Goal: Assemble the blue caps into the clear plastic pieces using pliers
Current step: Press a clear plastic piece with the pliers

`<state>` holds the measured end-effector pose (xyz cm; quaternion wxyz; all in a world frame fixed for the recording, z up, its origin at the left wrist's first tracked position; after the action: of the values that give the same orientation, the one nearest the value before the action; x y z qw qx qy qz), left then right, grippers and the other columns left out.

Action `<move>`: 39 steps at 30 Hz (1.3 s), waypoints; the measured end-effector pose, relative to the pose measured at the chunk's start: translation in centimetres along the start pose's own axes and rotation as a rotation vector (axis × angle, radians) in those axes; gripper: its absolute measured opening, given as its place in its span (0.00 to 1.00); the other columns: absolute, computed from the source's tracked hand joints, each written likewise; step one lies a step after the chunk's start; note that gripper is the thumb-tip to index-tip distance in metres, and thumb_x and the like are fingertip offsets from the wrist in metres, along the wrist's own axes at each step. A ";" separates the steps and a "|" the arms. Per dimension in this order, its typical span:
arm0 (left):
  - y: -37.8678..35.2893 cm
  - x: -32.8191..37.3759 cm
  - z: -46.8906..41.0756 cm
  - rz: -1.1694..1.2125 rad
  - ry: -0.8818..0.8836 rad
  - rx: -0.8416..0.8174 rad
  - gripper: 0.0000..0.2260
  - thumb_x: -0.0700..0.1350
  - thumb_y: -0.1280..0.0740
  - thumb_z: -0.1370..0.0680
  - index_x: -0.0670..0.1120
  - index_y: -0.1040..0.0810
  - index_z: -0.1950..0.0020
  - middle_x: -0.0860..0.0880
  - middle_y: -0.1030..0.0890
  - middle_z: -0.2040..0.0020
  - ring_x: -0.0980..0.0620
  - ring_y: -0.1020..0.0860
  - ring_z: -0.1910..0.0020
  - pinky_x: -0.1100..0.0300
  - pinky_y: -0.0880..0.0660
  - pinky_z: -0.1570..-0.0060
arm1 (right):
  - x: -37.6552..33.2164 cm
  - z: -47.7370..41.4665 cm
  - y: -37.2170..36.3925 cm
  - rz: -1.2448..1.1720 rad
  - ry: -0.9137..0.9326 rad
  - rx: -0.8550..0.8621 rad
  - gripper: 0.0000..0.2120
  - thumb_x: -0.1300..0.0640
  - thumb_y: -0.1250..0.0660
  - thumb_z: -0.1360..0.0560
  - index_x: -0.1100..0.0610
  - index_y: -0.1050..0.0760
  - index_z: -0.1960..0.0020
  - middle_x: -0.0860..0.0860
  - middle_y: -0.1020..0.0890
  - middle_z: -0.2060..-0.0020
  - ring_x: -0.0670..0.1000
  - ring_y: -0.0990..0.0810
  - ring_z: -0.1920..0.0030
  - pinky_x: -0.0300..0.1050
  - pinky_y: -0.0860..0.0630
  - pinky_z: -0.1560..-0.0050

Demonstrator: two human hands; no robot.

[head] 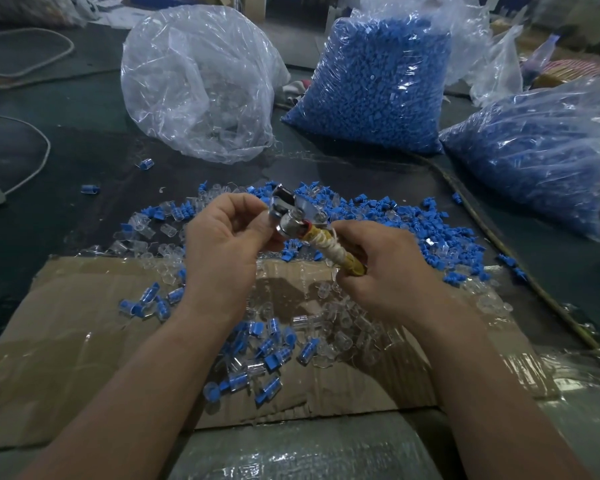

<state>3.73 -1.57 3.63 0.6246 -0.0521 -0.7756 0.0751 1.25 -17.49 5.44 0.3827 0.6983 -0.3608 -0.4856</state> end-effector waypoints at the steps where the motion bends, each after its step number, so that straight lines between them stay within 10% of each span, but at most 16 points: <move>1: 0.0 0.0 0.0 -0.005 0.002 -0.004 0.07 0.33 0.35 0.27 0.45 0.25 0.60 0.47 0.21 0.64 0.54 0.21 0.66 0.65 0.23 0.65 | 0.0 0.0 -0.1 -0.004 0.004 0.002 0.20 0.64 0.32 0.34 0.55 0.25 0.43 0.42 0.28 0.60 0.39 0.31 0.62 0.29 0.35 0.56; 10: 1.0 0.7 -0.5 -0.097 0.230 -0.216 0.05 0.36 0.31 0.32 0.44 0.24 0.60 0.50 0.19 0.70 0.57 0.23 0.75 0.68 0.30 0.78 | 3.0 0.2 1.9 -0.153 -0.122 0.075 0.25 0.69 0.30 0.37 0.56 0.24 0.41 0.36 0.28 0.60 0.29 0.28 0.60 0.19 0.36 0.61; 16: 0.4 0.7 0.6 -0.369 0.361 -0.800 0.02 0.38 0.28 0.32 0.45 0.18 0.64 0.48 0.18 0.68 0.59 0.25 0.74 0.70 0.30 0.75 | 4.9 -0.2 1.6 0.075 -0.292 0.057 0.26 0.61 0.30 0.34 0.55 0.28 0.36 0.49 0.23 0.47 0.44 0.31 0.52 0.35 0.35 0.54; 24: -0.1 0.5 1.5 -0.446 0.298 -1.109 0.05 0.45 0.26 0.33 0.50 0.16 0.58 0.52 0.16 0.63 0.61 0.21 0.67 0.71 0.27 0.65 | 5.9 -0.3 0.5 0.179 -0.389 -0.064 0.27 0.44 0.25 0.37 0.53 0.26 0.42 0.49 0.22 0.51 0.47 0.29 0.56 0.44 0.33 0.56; 30: -0.1 0.8 1.2 -0.376 0.261 -0.963 0.09 0.51 0.30 0.37 0.48 0.17 0.60 0.49 0.17 0.65 0.57 0.19 0.66 0.70 0.26 0.65 | 6.6 -0.3 0.2 0.186 -0.433 -0.092 0.33 0.45 0.25 0.37 0.51 0.30 0.35 0.48 0.24 0.43 0.45 0.32 0.53 0.43 0.36 0.54; 39: 0.9 0.1 -0.5 -0.304 0.222 -0.274 0.04 0.40 0.30 0.29 0.46 0.20 0.64 0.50 0.19 0.73 0.62 0.32 0.81 0.71 0.33 0.79 | 7.2 -0.2 -0.2 0.127 -0.475 -0.154 0.37 0.41 0.27 0.37 0.51 0.34 0.33 0.49 0.28 0.38 0.45 0.33 0.48 0.43 0.37 0.49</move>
<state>4.18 -0.63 3.69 0.6975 -0.0271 -0.7038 -0.1319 3.37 -23.65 2.38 0.3691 0.5092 -0.4457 -0.6371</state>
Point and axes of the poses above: each hand's wrist, its own z-axis away from the middle knuckle, its own y-axis out of the back of the hand, x = y × z, the point moved 2 cm from there along -z, towards the middle knuckle
